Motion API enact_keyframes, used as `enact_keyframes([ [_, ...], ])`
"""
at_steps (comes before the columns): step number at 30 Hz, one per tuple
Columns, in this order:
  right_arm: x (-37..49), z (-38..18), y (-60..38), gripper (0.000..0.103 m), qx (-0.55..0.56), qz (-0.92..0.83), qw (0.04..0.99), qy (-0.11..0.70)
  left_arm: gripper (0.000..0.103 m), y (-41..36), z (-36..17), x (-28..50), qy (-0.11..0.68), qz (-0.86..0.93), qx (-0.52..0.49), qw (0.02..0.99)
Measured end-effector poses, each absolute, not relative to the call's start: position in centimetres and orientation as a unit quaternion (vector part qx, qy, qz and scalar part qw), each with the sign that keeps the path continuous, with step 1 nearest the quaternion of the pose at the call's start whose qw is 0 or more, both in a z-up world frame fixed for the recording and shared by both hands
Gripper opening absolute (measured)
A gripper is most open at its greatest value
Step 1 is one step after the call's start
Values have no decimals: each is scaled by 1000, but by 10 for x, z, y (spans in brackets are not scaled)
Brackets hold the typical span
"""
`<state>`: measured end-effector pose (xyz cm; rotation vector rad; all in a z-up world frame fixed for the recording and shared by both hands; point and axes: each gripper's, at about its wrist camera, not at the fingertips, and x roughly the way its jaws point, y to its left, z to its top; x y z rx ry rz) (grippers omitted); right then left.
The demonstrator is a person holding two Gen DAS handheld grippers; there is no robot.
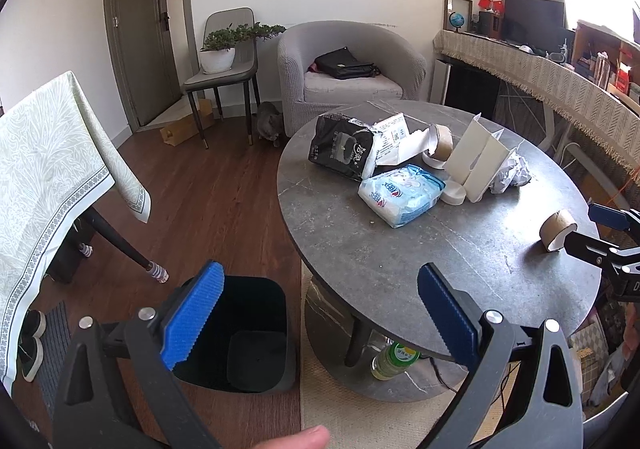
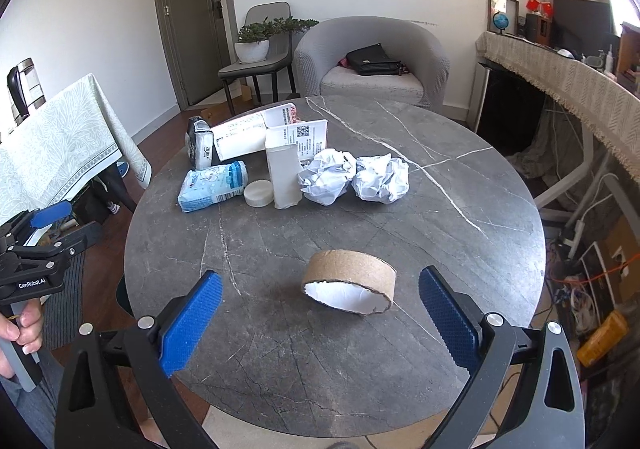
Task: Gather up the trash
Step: 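Reach the right gripper to the cardboard tape tube and grasp it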
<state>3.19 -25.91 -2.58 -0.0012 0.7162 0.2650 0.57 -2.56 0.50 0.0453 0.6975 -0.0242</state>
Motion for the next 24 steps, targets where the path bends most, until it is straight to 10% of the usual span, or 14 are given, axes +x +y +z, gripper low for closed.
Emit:
enact_keyframes([
  [24, 67, -55, -275, 59, 46, 98, 916, 386, 95, -59, 2, 42, 347, -103, 48, 931],
])
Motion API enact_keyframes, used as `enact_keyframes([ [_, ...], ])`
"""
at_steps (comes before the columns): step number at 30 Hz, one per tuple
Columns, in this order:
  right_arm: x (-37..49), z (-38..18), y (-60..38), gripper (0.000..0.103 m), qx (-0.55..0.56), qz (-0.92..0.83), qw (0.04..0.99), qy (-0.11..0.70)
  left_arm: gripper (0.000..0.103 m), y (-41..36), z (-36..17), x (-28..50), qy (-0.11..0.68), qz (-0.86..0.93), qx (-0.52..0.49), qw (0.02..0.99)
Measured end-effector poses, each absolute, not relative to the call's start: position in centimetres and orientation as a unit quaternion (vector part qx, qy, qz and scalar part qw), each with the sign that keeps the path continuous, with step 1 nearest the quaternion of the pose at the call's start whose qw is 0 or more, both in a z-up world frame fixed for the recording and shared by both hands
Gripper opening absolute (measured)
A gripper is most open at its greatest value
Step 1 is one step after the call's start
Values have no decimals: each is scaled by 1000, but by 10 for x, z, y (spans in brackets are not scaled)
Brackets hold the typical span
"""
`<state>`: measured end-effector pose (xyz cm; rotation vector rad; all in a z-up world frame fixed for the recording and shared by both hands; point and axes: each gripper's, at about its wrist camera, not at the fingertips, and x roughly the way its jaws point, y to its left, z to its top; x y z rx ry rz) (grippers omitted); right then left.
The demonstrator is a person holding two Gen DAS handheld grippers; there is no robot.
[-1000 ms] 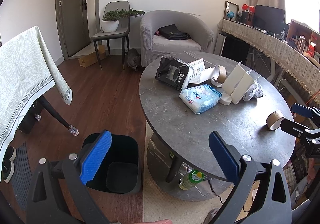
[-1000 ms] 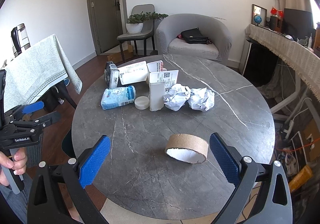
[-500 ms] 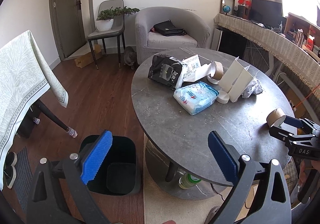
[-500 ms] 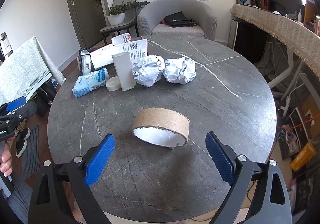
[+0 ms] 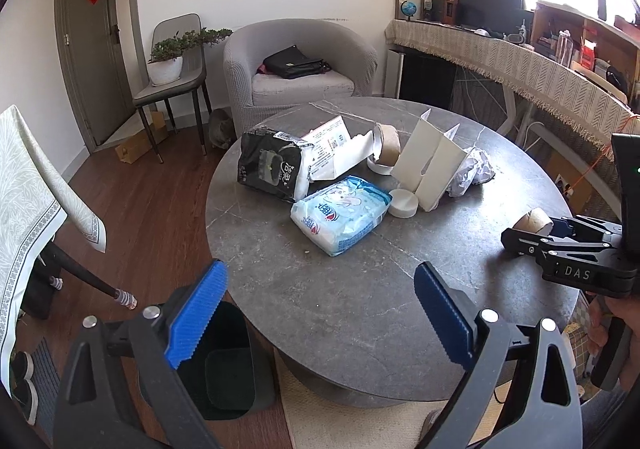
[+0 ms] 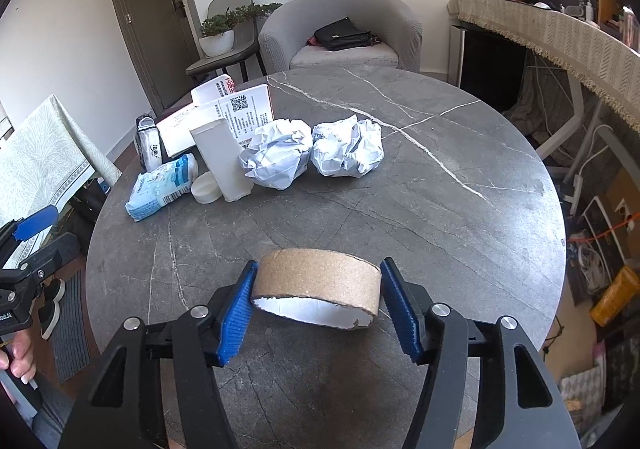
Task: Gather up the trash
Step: 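Reach the right gripper to the cardboard tape tube and grasp it, then grasp the blue-and-white wet-wipes pack with the left gripper while the right holds the tube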
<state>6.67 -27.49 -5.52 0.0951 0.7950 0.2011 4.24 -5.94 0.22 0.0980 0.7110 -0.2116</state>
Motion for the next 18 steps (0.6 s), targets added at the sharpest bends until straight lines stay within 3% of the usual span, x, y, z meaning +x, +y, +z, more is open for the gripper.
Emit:
enact_keyframes([
  [3, 68, -55, -274, 58, 40, 104, 916, 386, 83, -55, -4, 53, 359, -112, 57, 925],
  [18, 68, -40, -278, 58, 82, 147, 915, 366, 82, -60, -29, 106, 386, -209, 116, 891],
])
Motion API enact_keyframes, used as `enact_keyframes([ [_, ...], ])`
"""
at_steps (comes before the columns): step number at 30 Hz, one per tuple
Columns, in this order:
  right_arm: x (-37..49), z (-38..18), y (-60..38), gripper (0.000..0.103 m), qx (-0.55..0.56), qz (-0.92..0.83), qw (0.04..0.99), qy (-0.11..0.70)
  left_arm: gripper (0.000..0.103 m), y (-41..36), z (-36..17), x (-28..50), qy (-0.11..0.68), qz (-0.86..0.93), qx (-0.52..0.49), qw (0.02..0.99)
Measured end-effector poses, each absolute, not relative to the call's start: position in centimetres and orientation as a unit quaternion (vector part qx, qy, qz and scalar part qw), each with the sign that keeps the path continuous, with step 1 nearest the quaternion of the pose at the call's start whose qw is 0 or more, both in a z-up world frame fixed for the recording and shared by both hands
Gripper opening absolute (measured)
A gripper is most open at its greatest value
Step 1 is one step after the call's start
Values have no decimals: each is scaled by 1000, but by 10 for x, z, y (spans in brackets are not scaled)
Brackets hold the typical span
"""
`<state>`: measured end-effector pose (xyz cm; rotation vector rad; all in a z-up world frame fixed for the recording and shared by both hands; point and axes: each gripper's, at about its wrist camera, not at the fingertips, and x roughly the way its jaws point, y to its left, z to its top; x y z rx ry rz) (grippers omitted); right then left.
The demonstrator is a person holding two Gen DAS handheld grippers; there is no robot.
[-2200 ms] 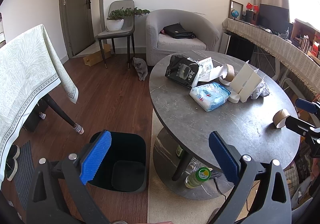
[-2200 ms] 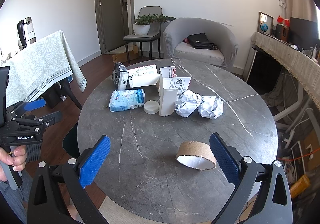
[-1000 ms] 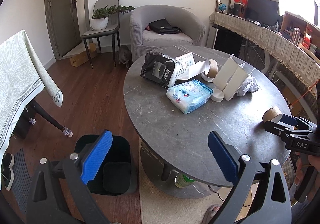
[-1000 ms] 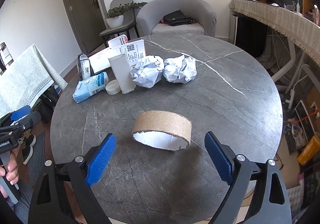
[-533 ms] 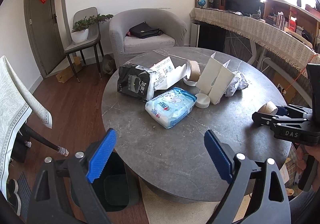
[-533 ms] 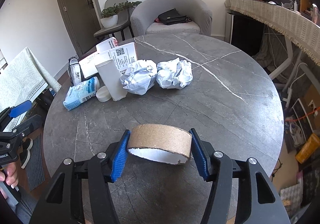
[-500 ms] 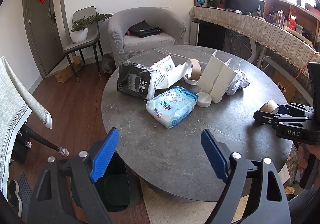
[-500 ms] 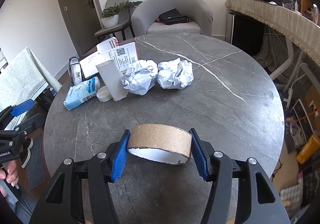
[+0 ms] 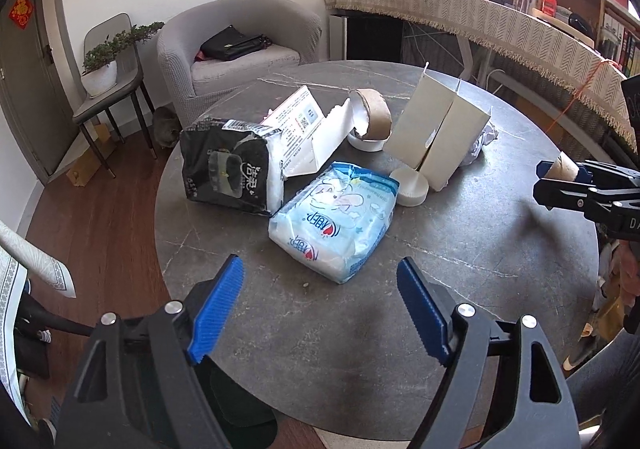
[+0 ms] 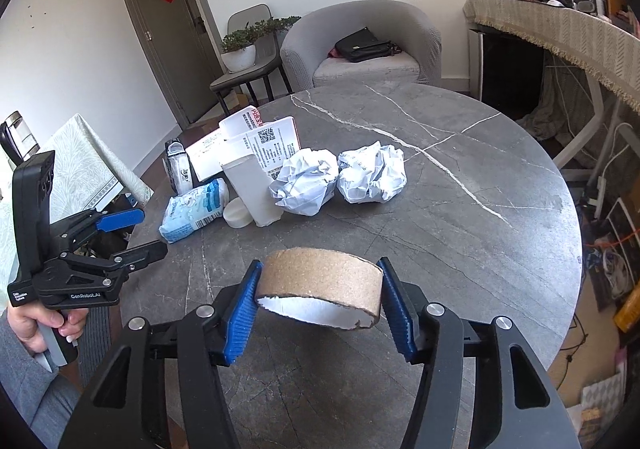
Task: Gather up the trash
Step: 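Grasp the blue-and-white wet-wipes pack with the left gripper while the right holds the tube, then carry the wipes pack into the green bin and open the left gripper while the right carries the tube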
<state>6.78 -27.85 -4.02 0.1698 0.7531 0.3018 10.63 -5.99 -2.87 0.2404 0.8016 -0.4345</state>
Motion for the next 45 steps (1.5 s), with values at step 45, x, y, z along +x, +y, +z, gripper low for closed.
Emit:
enact_keyframes([
  [45, 66, -18, -236, 58, 58, 202, 907, 364, 57, -46, -19, 102, 379, -261, 69, 885],
])
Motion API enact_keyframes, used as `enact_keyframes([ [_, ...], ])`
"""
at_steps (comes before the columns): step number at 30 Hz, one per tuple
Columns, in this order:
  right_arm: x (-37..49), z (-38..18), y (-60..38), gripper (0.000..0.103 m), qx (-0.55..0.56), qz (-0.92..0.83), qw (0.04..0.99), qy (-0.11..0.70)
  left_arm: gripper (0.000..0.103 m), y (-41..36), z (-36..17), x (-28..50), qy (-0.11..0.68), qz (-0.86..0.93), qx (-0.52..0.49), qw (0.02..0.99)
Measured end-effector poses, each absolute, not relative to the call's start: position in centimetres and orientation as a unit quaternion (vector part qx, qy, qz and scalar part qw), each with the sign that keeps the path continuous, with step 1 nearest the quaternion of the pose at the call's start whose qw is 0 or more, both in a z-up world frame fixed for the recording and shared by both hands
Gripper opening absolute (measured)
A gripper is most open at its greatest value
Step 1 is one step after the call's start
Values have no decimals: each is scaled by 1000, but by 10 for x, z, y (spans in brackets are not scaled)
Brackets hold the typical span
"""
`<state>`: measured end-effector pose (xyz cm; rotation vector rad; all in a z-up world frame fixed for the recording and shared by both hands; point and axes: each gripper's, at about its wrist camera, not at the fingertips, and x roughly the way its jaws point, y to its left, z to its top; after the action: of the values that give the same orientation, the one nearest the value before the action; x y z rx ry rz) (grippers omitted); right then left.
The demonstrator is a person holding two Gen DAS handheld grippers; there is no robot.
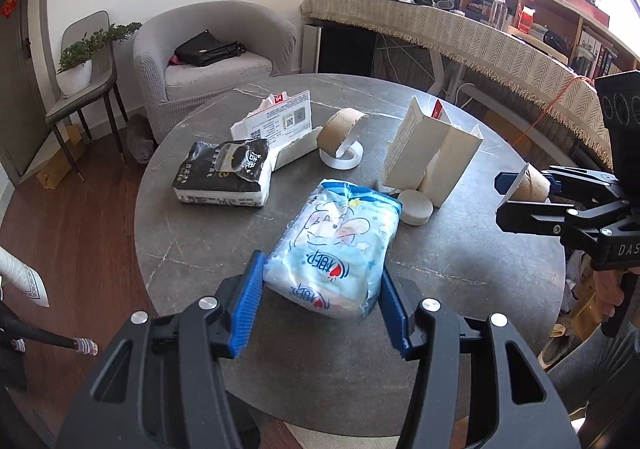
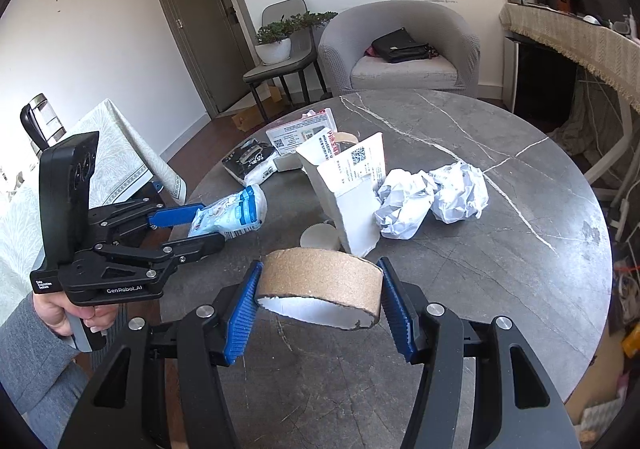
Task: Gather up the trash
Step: 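Carry the wipes pack into the green bin and open the left gripper while the right carries the tube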
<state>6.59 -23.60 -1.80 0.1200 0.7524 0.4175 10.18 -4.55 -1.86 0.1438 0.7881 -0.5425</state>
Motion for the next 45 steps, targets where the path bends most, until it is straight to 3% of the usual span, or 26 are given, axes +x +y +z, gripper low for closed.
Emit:
enact_keyframes([
  [27, 78, -7, -122, 58, 20, 273, 891, 363, 57, 63, -9, 62, 358, -70, -17, 931],
  [45, 91, -14, -27, 58, 5, 322, 868, 378, 57, 136, -95, 68, 453, -22, -32, 891],
])
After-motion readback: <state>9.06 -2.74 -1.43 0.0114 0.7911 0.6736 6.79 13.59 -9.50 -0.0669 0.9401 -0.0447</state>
